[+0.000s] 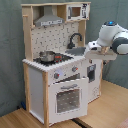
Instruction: Play with the kitchen
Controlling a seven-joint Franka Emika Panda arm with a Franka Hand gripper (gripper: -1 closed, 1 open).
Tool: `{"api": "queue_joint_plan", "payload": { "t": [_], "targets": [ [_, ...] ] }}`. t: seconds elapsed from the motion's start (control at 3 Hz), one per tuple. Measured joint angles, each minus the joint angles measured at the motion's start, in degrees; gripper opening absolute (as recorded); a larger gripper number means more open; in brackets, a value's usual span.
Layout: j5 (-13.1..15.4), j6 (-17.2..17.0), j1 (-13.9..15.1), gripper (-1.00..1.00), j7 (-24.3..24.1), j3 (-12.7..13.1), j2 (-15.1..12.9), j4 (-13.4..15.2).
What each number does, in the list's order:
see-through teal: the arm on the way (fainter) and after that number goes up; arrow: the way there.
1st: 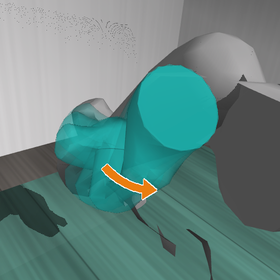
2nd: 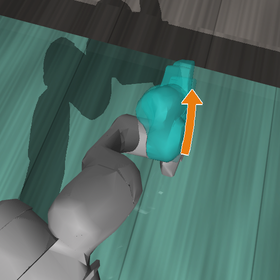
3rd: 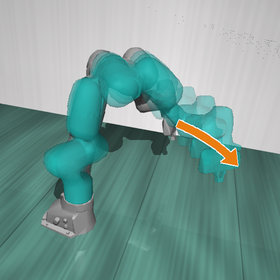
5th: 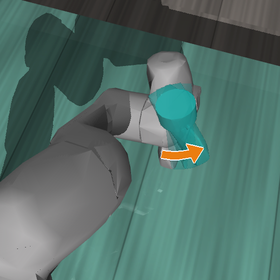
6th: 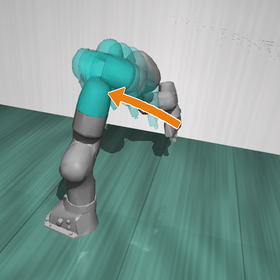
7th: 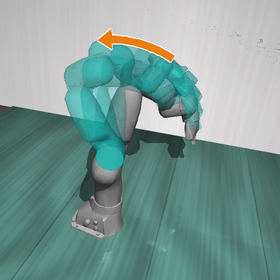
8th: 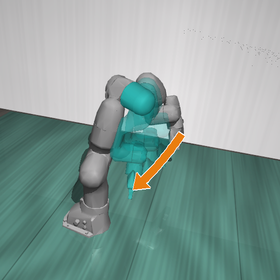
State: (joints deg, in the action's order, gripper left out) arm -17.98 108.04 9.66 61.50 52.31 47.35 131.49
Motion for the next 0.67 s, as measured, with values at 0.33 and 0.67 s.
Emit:
{"api": "queue_joint_plan", "payload": {
  "t": [0.33, 0.67],
  "targets": [
    [-0.9, -0.1, 0.5, 1.00, 4.1, -2.8, -2.0, 3.0],
    [-0.9, 1.7, 2.7, 1.00, 8.5, -2.7, -5.8, 2.9]
  ]
}}
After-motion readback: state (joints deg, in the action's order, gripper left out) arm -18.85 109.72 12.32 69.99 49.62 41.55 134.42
